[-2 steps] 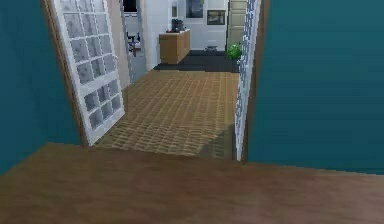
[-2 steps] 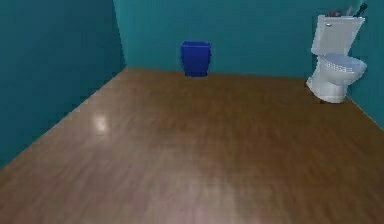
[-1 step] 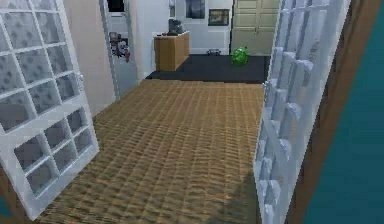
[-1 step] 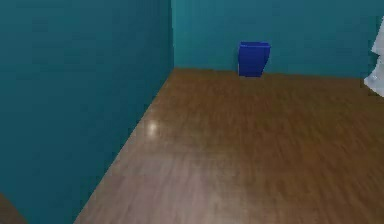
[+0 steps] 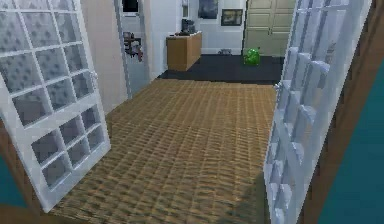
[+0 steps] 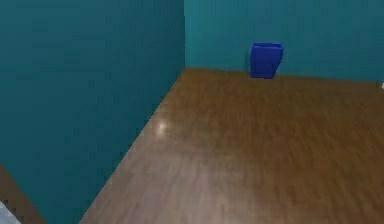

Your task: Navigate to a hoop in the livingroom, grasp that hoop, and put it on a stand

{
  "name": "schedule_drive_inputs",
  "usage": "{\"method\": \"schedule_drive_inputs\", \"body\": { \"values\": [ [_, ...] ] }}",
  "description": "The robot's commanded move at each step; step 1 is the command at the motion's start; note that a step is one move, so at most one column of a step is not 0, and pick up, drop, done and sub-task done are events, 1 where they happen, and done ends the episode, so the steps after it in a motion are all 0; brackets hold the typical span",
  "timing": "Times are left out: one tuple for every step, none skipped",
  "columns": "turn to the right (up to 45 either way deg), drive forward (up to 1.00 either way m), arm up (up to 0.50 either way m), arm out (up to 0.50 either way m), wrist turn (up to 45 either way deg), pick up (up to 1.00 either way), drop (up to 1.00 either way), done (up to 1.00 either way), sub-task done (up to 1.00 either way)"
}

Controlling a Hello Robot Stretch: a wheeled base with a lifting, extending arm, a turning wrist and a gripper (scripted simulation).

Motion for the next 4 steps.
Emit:
{"method": "schedule_drive_inputs", "body": {
  "values": [
    [0.0, 1.0, 0.0, 0.0, 0.0, 0.0, 0.0, 0.0, 0.0],
    [0.0, 0.55, 0.0, 0.0, 0.0, 0.0, 0.0, 0.0, 0.0],
    [33.0, 0.0, 0.0, 0.0, 0.0, 0.0, 0.0, 0.0, 0.0],
    [0.0, 0.85, 0.0, 0.0, 0.0, 0.0, 0.0, 0.0, 0.0]
  ]
}}
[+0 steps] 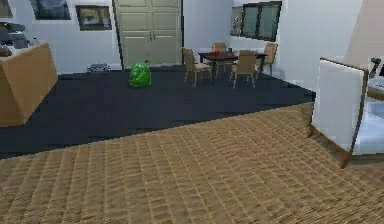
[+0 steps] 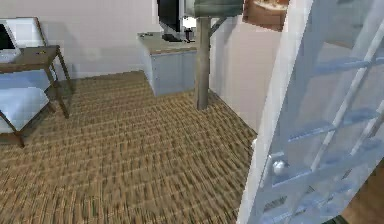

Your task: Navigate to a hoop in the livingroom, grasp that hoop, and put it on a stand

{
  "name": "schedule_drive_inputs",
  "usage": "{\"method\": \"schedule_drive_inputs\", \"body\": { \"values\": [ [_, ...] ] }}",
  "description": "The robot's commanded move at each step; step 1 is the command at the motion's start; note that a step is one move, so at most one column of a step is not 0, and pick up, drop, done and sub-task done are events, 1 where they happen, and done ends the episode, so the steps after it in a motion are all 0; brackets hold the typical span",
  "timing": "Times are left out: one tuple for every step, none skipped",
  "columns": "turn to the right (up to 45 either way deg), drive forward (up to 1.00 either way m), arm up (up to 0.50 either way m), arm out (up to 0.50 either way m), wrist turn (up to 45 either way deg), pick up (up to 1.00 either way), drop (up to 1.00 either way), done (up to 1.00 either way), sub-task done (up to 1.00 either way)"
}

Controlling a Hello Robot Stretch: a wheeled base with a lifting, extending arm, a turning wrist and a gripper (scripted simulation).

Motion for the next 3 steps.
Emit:
{"method": "schedule_drive_inputs", "body": {
  "values": [
    [45.0, 0.0, 0.0, 0.0, 0.0, 0.0, 0.0, 0.0, 0.0],
    [18.0, 0.0, 0.0, 0.0, 0.0, 0.0, 0.0, 0.0, 0.0],
    [0.0, 0.65, 0.0, 0.0, 0.0, 0.0, 0.0, 0.0, 0.0]
  ]
}}
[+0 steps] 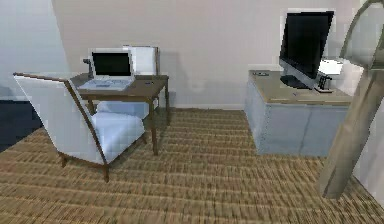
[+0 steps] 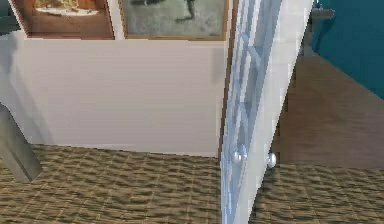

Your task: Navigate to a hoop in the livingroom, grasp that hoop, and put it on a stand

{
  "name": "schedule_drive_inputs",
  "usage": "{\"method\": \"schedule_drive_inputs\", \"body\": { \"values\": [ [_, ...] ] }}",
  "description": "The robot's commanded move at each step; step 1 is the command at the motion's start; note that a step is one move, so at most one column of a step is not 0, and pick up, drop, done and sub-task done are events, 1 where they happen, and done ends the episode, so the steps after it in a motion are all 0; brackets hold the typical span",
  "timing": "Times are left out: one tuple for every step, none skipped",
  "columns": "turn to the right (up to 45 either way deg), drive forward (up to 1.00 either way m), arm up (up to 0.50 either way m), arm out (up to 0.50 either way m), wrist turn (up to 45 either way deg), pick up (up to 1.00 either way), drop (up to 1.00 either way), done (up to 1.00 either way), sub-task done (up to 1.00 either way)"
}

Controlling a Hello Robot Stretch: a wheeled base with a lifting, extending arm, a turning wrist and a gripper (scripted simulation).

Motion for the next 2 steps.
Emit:
{"method": "schedule_drive_inputs", "body": {
  "values": [
    [6.0, 0.0, 0.0, 0.0, 0.0, 0.0, 0.0, 0.0, 0.0],
    [0.0, 1.0, 0.0, 0.0, 0.0, 0.0, 0.0, 0.0, 0.0]
  ]
}}
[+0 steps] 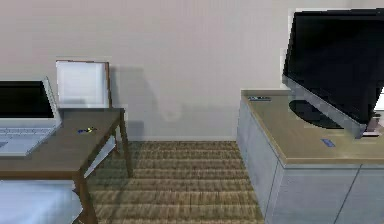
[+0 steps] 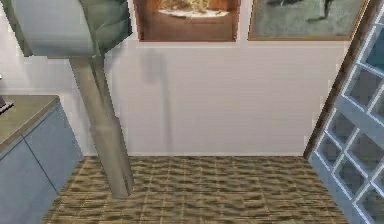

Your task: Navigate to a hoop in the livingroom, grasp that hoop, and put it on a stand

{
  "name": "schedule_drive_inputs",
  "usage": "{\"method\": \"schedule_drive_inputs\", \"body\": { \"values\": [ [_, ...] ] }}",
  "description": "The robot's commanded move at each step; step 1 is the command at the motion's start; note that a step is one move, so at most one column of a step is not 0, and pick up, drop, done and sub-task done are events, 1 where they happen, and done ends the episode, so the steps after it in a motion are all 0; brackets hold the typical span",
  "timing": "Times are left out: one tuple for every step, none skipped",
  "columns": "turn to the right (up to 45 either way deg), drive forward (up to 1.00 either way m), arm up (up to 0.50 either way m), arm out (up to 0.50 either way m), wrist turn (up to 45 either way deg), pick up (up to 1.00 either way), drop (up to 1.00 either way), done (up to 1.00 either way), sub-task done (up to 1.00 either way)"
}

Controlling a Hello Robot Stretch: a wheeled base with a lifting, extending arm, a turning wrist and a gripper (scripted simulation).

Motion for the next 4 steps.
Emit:
{"method": "schedule_drive_inputs", "body": {
  "values": [
    [6.0, 0.0, 0.0, 0.0, 0.0, 0.0, 0.0, 0.0, 0.0],
    [0.0, 0.5, 0.0, 0.0, 0.0, 0.0, 0.0, 0.0, 0.0],
    [-45.0, 0.0, 0.0, 0.0, 0.0, 0.0, 0.0, 0.0, 0.0],
    [-45.0, 0.0, 0.0, 0.0, 0.0, 0.0, 0.0, 0.0, 0.0]
  ]
}}
